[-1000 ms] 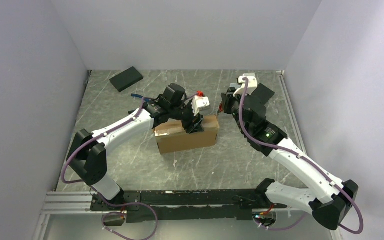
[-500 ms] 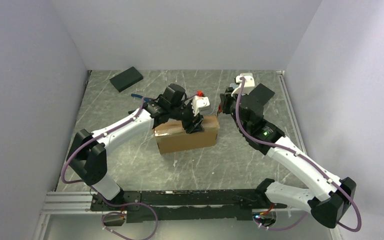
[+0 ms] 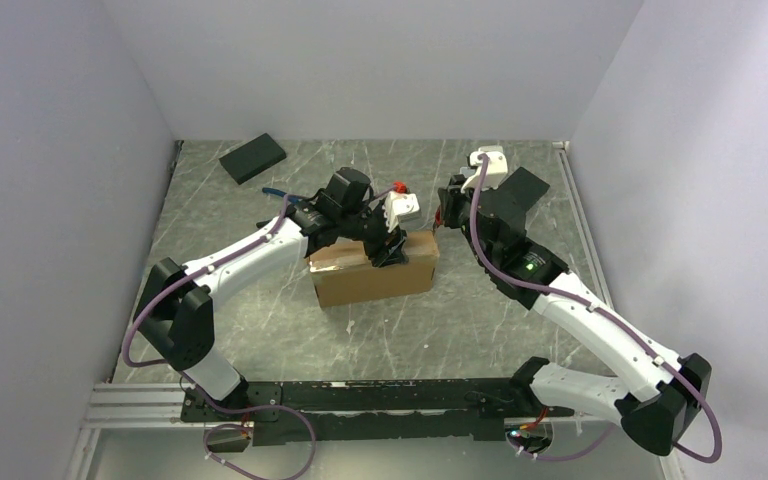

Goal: Unpack the express box

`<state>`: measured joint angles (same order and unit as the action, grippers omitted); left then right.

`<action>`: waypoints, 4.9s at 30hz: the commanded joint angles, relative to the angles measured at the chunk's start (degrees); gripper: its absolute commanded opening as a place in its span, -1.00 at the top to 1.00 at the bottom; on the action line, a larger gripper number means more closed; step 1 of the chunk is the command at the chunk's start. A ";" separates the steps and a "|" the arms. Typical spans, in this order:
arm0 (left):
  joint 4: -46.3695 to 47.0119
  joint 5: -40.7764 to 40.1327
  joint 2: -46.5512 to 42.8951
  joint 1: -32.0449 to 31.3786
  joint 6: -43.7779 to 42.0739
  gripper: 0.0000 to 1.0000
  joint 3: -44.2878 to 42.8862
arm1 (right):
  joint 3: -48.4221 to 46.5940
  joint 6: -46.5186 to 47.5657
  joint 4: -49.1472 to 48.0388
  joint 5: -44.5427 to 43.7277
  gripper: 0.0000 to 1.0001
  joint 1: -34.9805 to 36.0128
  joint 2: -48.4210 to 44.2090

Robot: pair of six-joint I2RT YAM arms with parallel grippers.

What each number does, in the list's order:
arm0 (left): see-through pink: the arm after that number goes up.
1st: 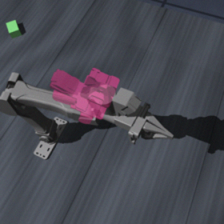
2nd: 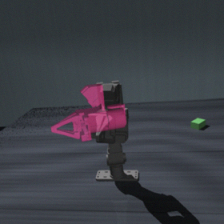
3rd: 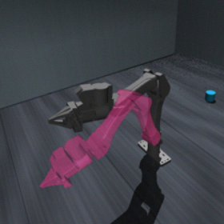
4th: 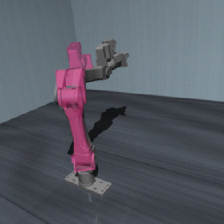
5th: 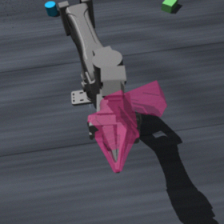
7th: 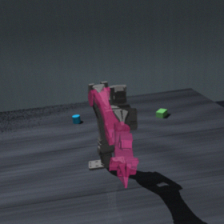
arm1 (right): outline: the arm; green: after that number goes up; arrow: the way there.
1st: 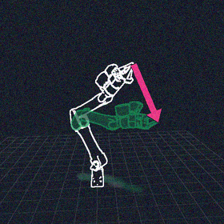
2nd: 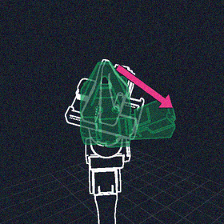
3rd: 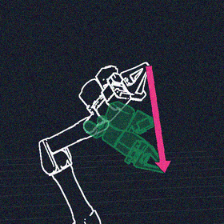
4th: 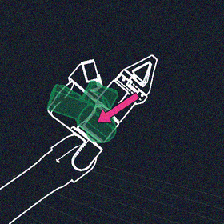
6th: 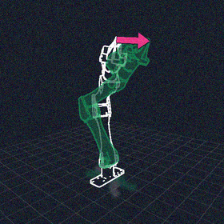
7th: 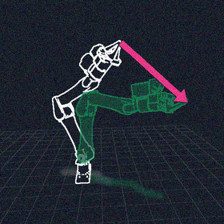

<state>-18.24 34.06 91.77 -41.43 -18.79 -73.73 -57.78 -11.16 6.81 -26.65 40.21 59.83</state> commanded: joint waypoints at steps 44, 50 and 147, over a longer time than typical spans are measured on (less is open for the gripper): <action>5.18 -10.08 0.78 -0.02 1.92 0.10 2.01 | -7.99 -6.74 21.00 -0.85 1.00 4.15 -3.08; 5.03 -10.87 1.24 -0.13 2.00 0.12 1.83 | -9.33 -8.30 23.78 -1.12 1.00 4.69 -2.17; 5.76 -13.94 0.98 -1.76 0.43 -0.04 3.73 | -14.56 -9.87 33.54 -5.85 1.00 7.43 -12.36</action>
<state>-12.21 26.17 91.57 -44.60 -16.84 -71.55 -67.33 -23.57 41.15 -31.14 46.72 54.08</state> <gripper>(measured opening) 0.635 0.252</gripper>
